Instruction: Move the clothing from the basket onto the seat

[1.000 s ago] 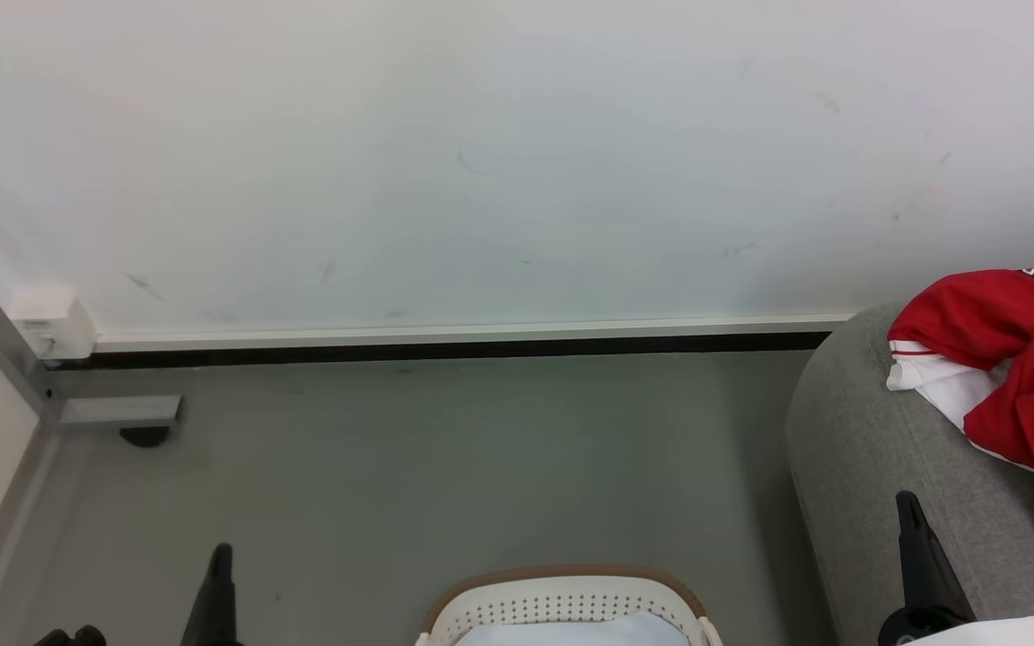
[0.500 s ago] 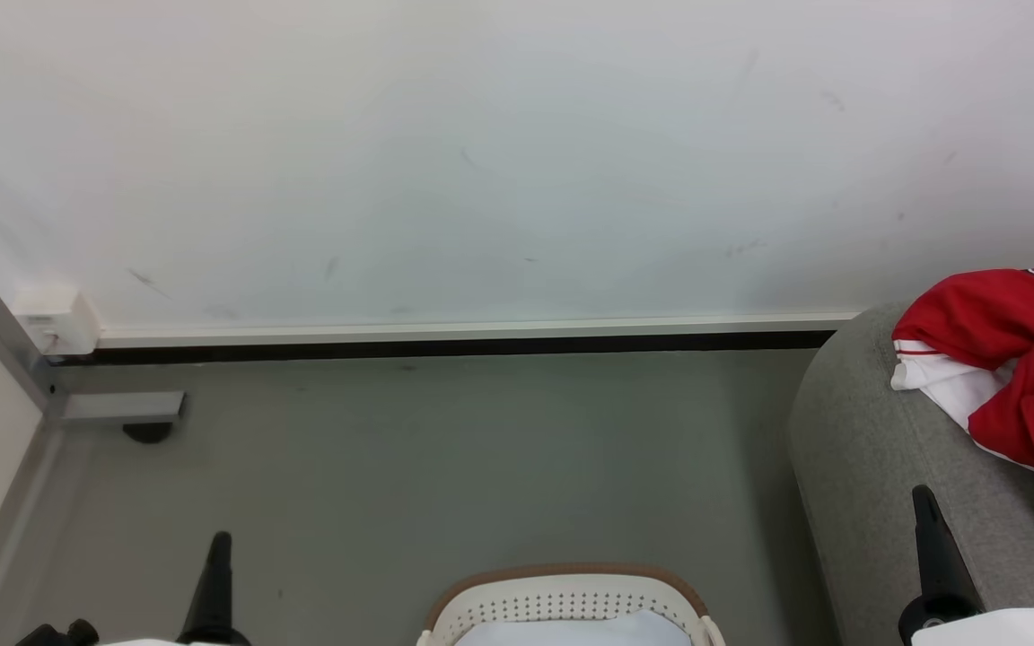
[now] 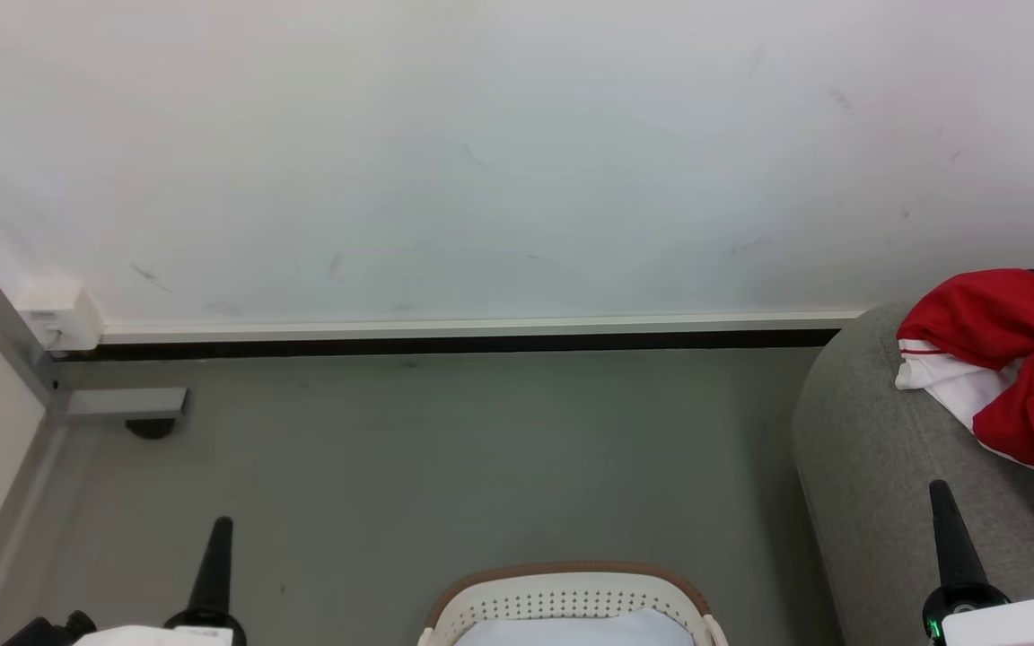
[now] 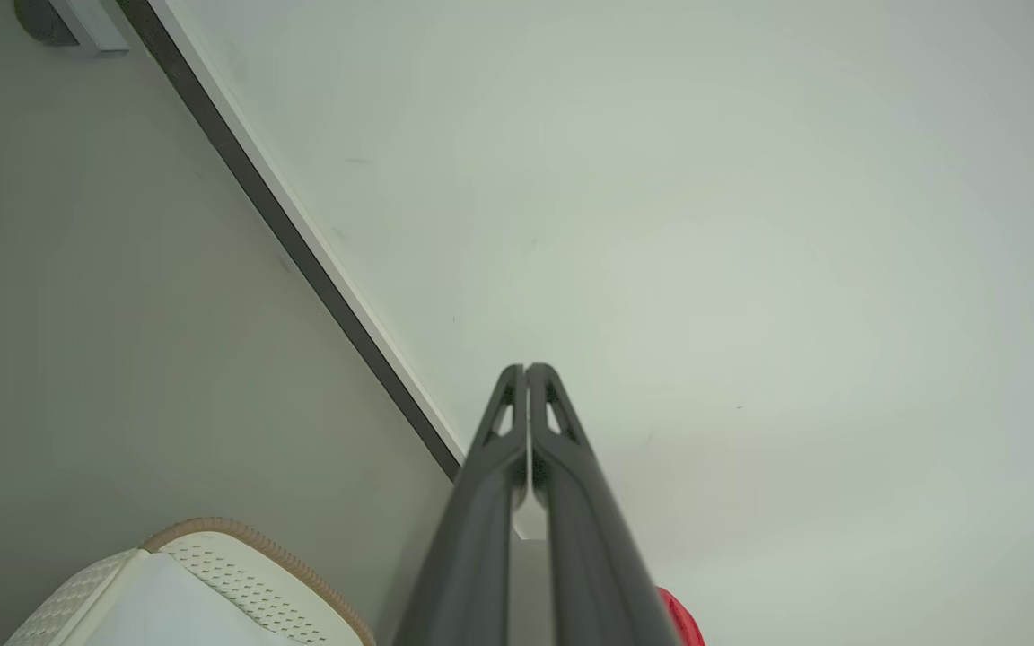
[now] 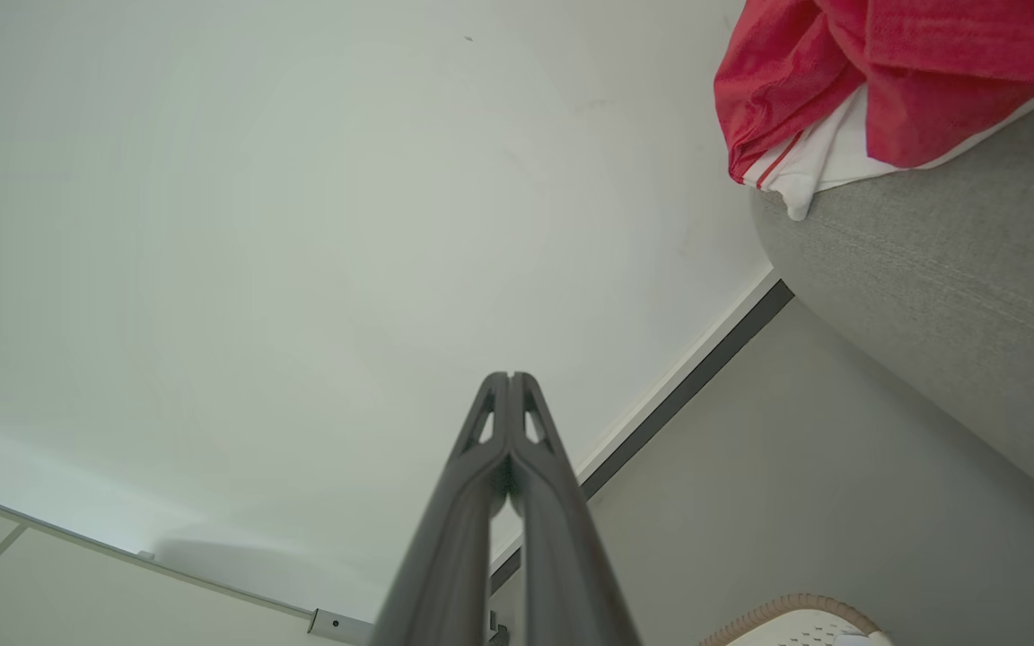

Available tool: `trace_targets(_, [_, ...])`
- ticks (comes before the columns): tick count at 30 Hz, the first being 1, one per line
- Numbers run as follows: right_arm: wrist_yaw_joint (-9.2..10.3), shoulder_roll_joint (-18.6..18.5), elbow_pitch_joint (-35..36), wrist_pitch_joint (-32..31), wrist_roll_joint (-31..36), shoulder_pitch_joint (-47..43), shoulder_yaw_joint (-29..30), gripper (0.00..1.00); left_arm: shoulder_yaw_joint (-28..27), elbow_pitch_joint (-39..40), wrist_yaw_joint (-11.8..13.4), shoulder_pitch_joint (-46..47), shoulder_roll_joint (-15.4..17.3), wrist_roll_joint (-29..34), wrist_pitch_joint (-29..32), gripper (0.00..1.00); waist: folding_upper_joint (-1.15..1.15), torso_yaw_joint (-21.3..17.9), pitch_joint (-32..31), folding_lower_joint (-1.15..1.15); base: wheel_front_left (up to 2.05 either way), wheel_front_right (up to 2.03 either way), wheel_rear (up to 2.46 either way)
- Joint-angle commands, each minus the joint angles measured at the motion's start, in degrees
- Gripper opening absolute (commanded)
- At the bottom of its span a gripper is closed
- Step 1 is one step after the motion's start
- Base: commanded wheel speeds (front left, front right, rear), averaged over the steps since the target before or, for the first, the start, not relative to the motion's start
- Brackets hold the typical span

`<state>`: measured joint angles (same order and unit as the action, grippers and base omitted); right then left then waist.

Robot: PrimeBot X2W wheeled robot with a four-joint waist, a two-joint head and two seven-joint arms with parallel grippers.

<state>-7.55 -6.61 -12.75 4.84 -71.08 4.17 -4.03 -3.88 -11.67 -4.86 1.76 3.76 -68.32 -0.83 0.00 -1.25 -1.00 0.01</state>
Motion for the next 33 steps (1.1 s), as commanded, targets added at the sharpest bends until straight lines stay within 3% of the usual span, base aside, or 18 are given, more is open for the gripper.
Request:
trace_targets(1, [0.06, -0.4, 0.3, -0.2, -1.4, 1.1, 0.3, 0.00, -0.5, 0.3, -0.3, 1.2, 0.1, -1.3, 0.4, 0.00, 0.00, 0.0, 0.0, 0.00, 0.00, 0.00, 0.00])
trace_targets(33, [0.09, -2.0, -0.5, -2.9, -18.1, 2.1, 1.5, 0.00, -2.0, -0.2, -0.7, 3.5, -0.5, -15.2, 4.8, 0.00, 0.00, 0.7, 0.5, -0.01, 0.00, 0.00, 0.00])
